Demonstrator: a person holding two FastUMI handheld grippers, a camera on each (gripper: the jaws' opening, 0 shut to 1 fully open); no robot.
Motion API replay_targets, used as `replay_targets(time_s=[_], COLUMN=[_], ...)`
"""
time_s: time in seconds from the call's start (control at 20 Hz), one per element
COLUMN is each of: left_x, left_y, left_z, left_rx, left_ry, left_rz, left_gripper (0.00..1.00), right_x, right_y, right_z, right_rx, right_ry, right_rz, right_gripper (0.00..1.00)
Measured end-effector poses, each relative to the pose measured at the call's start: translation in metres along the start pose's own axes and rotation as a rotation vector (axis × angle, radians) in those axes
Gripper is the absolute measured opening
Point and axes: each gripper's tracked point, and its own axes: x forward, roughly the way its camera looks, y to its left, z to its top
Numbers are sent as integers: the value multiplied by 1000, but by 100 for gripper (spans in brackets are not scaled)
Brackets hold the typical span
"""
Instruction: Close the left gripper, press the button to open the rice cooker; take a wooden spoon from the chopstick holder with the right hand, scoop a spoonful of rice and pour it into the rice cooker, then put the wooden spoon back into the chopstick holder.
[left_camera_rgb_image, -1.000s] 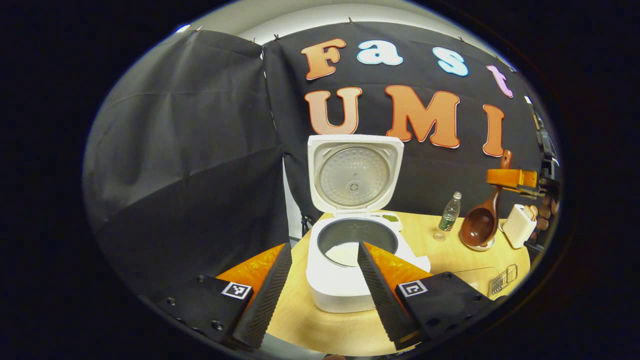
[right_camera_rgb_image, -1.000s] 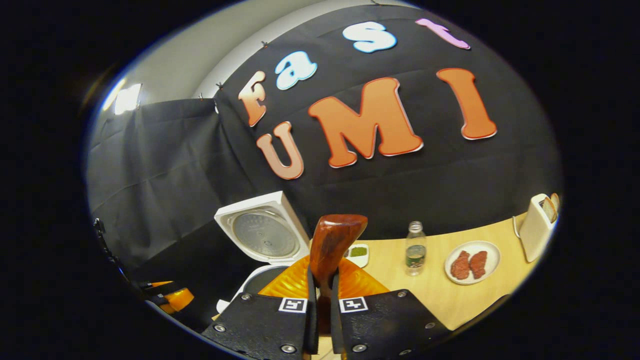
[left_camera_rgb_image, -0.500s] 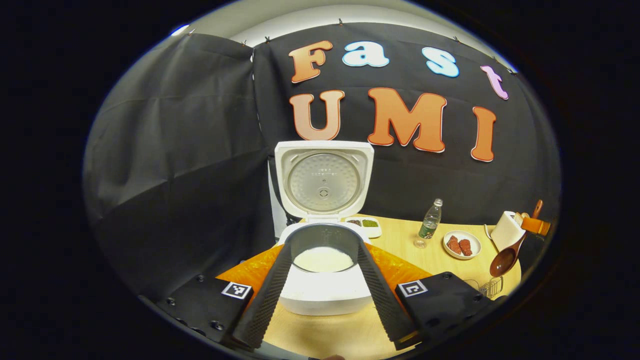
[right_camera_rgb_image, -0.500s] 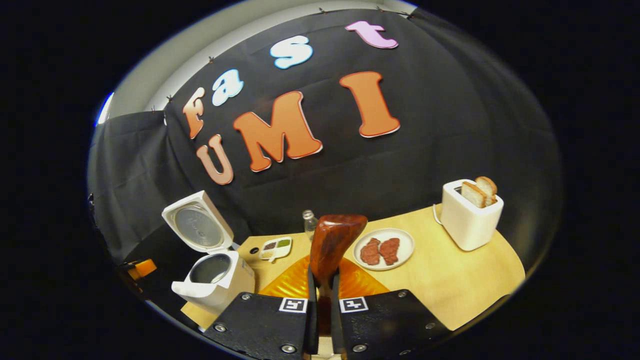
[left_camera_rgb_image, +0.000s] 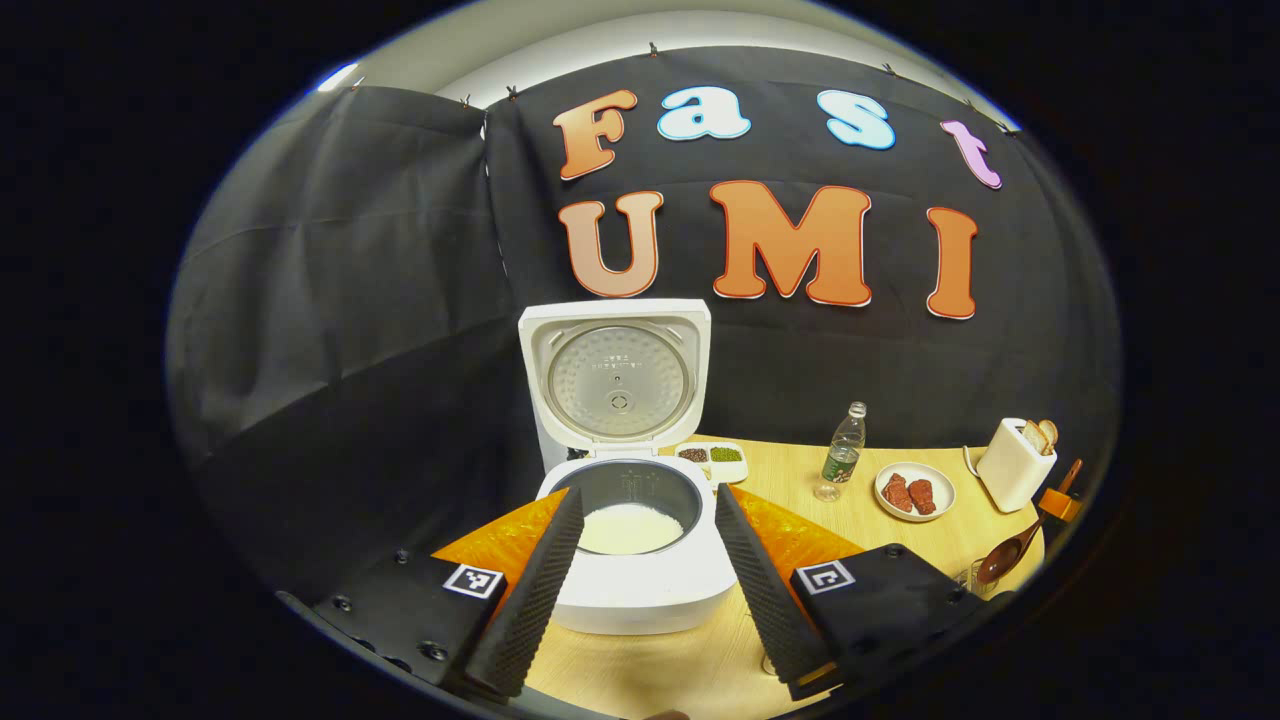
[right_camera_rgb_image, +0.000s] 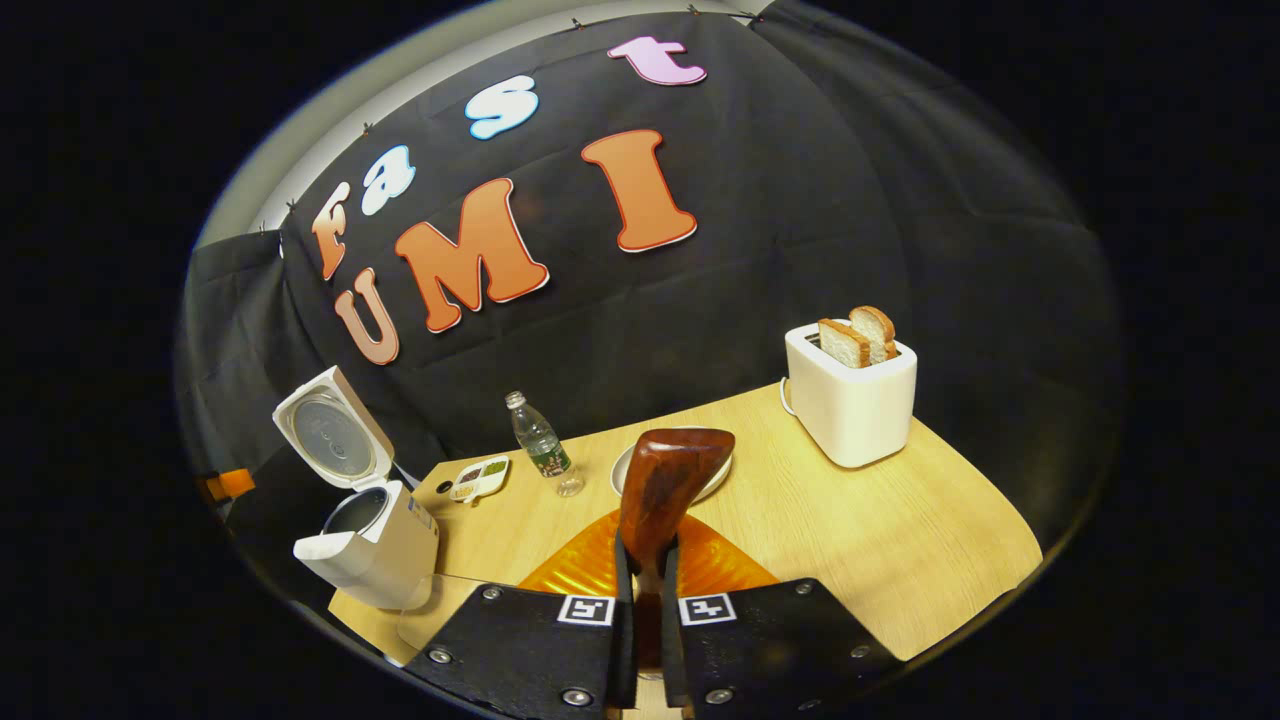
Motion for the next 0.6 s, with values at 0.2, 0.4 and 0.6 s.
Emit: replay_targets(time_s=[0.2,0.4,0.6], left_x=[-2,2,9], left_y=[-3,-4,-7], left_z=[10,24,39], left_rx=[24,25,51], left_ry=[-7,-19,-44], left_rz=[17,22,10], left_gripper=[91,91,91], right_x=[8,16,13], right_y=[-9,-16,-19], right_z=[-27,-45,-58], right_rx=[19,46,82], right_ry=[0,-32,-43], right_rz=[-7,-25,-38], right_gripper=[12,16,19])
